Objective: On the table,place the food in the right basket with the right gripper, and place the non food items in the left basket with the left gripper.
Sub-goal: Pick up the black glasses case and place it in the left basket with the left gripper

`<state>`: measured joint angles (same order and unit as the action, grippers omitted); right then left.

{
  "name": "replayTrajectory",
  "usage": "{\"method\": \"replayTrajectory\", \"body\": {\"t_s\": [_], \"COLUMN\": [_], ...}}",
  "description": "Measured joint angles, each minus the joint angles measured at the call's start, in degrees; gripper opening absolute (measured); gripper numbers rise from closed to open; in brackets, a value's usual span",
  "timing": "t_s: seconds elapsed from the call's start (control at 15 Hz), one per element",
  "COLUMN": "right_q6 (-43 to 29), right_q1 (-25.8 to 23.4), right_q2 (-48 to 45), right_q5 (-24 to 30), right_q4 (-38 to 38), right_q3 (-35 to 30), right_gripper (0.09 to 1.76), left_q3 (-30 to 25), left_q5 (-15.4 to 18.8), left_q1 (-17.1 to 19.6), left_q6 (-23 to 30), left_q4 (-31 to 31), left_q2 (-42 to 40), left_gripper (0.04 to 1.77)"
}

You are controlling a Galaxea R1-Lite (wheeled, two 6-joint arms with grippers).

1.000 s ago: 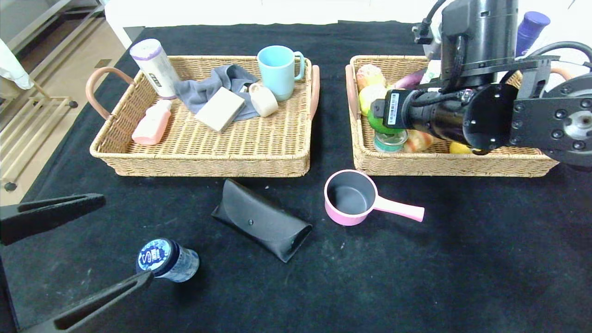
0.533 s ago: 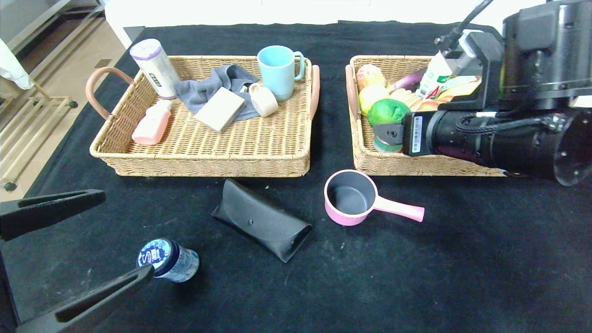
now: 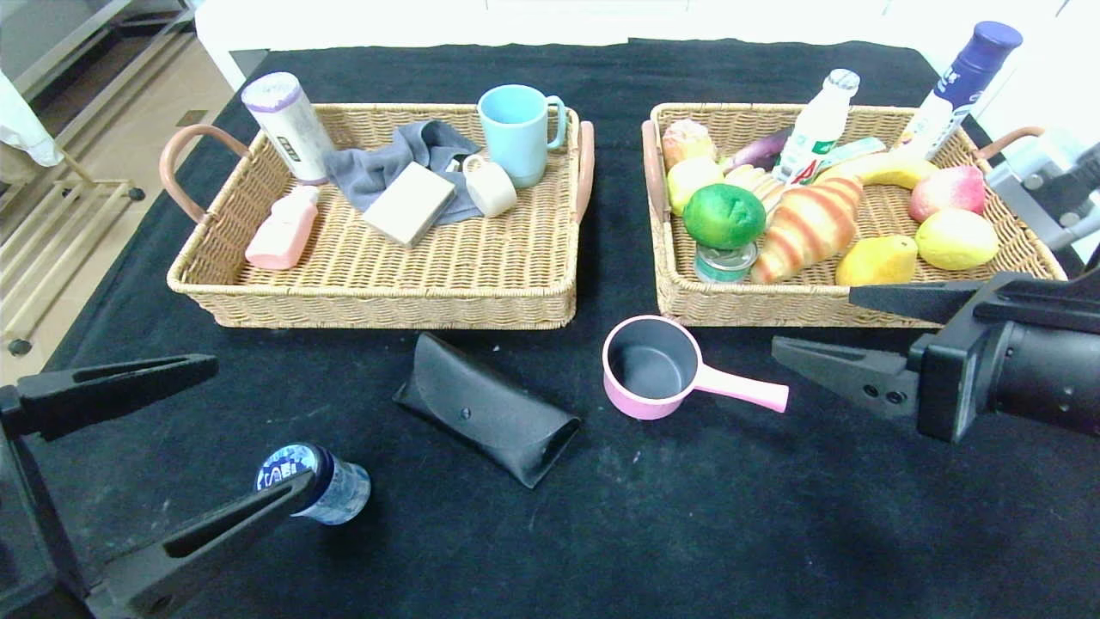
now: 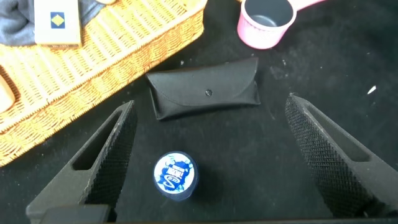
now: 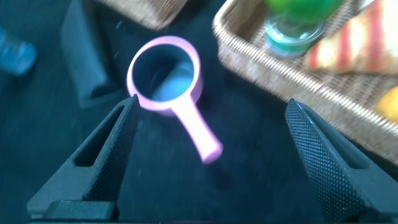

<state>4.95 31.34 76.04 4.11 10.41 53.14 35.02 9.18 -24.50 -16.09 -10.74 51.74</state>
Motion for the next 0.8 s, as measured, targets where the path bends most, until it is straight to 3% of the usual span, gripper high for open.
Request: {"method": "replayTrajectory", "body": {"t_s": [0.33, 0.53, 0.8], "right_q6": [3.8, 4.4, 4.1], "right_q1": [-0.9, -1.2, -2.0], "right_q2": [-3.1, -5.1, -8.0], "right_q5": [4.6, 6.4, 7.9], "right_q4": [0.1, 0.3, 4.6], "right_q3": [-4.5, -7.5, -11.7], "right_gripper": [1.70, 1.70, 1.70], "left_q3": [2.1, 4.4, 5.2], "left_q5": [-1.9, -2.2, -6.1], "left_q1": [0.1, 0.2, 0.3], "left_q6": [0.2, 0.2, 0.2], "left_q4": [0.5, 5.0, 5.4], "left_q2": [1.0, 1.3, 2.6], "left_gripper": [1.72, 1.72, 1.72]}}
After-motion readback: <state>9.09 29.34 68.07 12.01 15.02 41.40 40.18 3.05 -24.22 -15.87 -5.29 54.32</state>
